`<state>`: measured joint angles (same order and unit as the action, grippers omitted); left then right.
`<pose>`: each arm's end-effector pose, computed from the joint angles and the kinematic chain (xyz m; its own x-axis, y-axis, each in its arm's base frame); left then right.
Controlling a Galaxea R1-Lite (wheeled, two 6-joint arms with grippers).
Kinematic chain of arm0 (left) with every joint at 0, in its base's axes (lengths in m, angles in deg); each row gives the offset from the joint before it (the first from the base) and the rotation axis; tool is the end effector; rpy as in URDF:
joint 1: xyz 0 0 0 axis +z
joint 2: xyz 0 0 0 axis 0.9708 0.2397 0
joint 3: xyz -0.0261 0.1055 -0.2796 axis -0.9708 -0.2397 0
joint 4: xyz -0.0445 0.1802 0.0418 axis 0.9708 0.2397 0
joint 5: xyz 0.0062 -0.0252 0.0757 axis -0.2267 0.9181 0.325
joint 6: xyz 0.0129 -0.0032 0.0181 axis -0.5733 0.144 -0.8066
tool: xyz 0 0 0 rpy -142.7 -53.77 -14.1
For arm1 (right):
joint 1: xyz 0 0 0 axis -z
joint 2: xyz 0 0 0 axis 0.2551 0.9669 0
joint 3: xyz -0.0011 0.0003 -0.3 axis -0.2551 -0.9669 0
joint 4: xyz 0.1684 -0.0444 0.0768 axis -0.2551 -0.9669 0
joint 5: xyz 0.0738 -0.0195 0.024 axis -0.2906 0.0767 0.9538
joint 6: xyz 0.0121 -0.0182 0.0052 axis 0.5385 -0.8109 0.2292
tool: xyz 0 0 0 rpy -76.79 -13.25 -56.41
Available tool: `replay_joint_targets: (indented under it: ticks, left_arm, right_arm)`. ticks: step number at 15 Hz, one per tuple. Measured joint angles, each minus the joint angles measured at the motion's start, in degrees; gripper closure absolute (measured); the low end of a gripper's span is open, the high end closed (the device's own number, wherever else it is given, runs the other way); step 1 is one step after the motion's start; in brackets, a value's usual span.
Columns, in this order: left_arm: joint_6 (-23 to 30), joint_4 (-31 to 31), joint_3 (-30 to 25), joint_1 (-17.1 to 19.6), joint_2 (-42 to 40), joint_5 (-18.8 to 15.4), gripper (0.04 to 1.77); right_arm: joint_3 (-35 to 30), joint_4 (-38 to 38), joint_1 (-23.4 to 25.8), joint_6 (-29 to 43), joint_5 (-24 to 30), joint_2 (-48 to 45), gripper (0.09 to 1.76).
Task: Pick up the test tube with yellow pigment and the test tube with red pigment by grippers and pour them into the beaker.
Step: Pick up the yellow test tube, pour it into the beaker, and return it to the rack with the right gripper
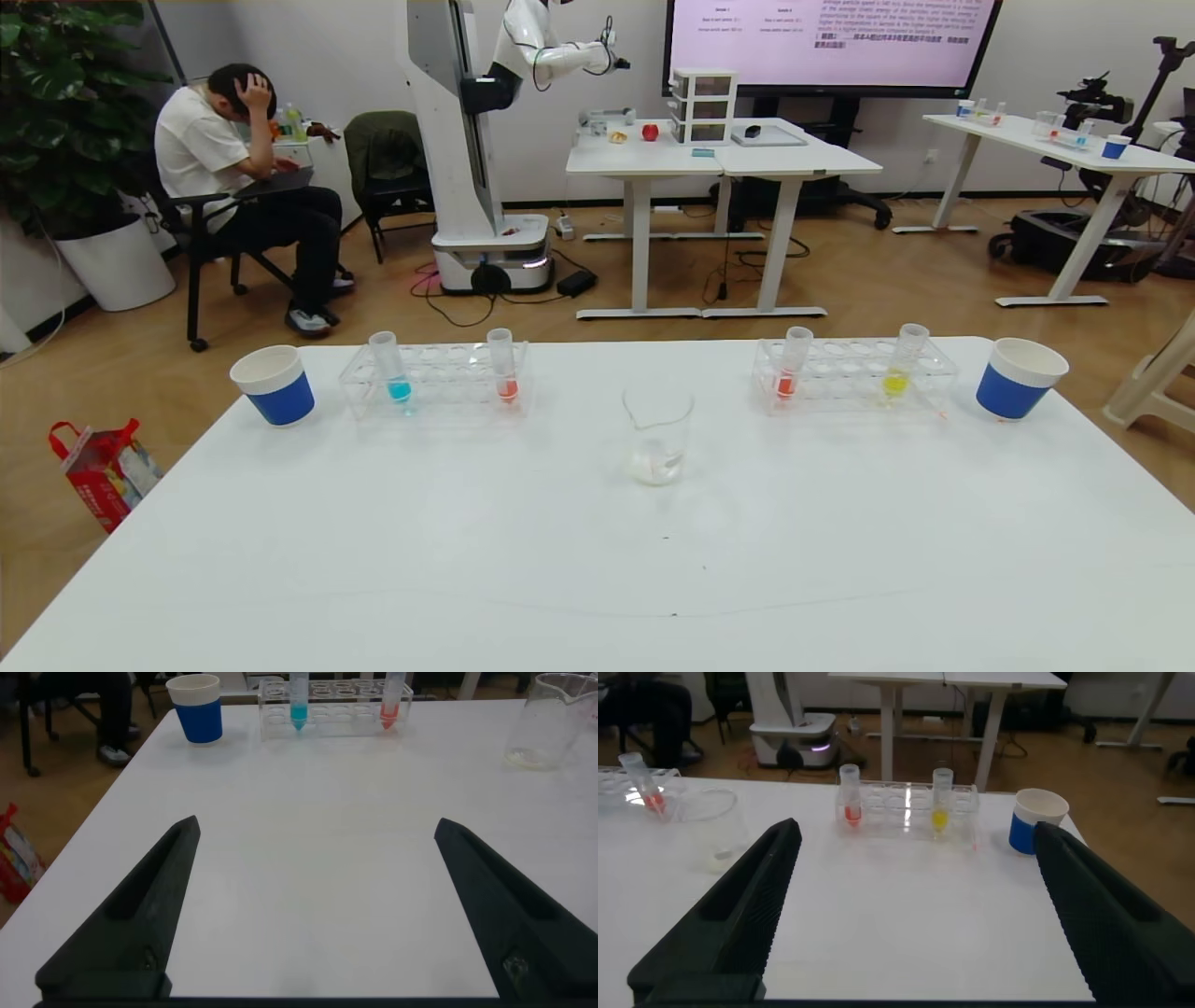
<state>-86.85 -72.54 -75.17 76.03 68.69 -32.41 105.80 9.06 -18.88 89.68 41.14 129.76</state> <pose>-0.0230 -0.0004 0.0749 0.9998 -0.0182 -0.0051 0.0183 0.9997 0.0137 0.0626 0.0049 0.1968 0.9953 0.0862 0.0452 -0.0873 0.9959 0.0233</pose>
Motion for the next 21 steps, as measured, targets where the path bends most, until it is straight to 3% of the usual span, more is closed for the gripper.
replay_joint_targets:
  ticks: [8,14,21]
  left_arm:
    - [0.0,-0.02,0.0,0.0,0.0,0.0,0.06]
    - [0.02,-0.02,0.0,0.0,0.0,-0.02,0.06]
    - [0.0,0.0,0.0,0.0,0.0,0.0,0.06]
  right_arm:
    - [6.69,30.55,0.99,0.66,2.84,40.91,0.13]
    - [18.05,42.7,3.61,0.63,3.72,66.44,0.13]
    - [23.89,55.76,7.56,0.46,3.52,84.57,0.13]
